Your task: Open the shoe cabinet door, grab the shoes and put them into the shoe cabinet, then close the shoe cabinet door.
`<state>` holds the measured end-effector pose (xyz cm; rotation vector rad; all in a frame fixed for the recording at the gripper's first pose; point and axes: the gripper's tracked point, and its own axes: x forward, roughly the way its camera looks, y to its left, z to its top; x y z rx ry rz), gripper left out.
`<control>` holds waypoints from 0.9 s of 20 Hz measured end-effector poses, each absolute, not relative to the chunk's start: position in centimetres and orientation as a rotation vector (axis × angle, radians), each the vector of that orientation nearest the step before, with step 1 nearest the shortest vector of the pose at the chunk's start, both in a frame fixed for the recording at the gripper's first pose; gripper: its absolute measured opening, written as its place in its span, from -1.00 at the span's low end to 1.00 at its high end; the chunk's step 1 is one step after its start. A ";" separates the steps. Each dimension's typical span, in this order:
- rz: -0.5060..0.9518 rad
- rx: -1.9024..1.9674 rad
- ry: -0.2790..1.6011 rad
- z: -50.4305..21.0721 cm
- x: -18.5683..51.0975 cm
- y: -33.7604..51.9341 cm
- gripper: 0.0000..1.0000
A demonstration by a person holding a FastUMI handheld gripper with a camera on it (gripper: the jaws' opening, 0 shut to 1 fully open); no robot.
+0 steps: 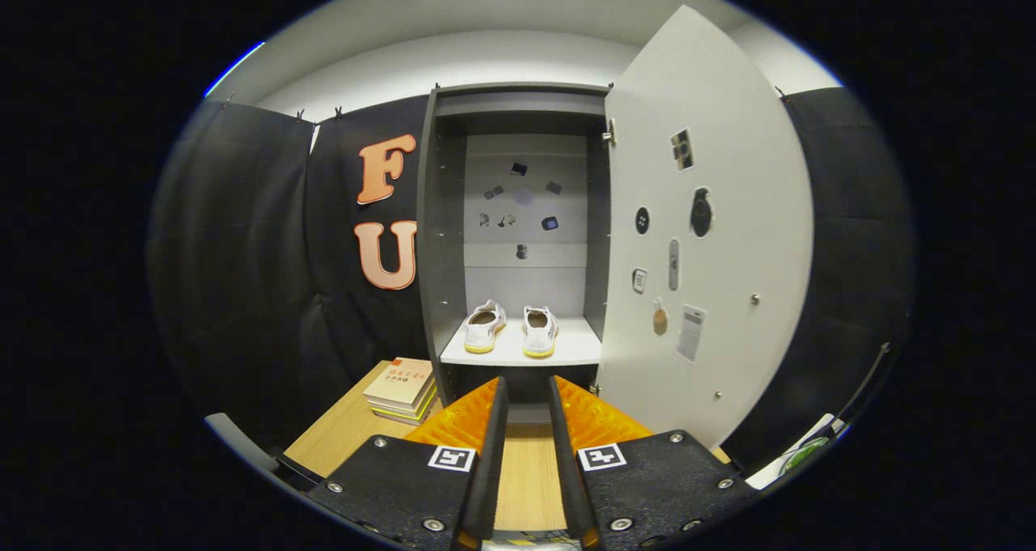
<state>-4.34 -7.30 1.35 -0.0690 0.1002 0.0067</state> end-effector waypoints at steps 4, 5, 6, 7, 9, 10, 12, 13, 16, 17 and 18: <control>-0.100 -0.050 0.110 0.6 -7.0 -13.7 -0.27; -0.131 -0.046 0.110 0.6 -7.6 -15.5 -0.26; -0.159 -0.039 0.115 0.4 -8.2 -17.1 -0.25; -0.179 -0.033 0.117 0.3 -8.7 -18.6 -0.22; -0.225 -0.021 0.124 -0.1 -8.9 -21.7 -0.16; -0.237 -0.016 0.131 -0.5 -8.8 -22.8 -0.15; -0.254 -0.001 0.138 -1.1 -8.0 -25.0 -0.12; -0.254 0.013 0.137 -1.3 -7.5 -25.7 -0.08; -0.234 0.045 0.130 -1.5 -5.6 -26.9 -0.04; -0.214 0.054 0.129 -1.6 -5.0 -26.7 0.00; -0.203 0.056 0.129 -1.6 -4.5 -26.5 0.03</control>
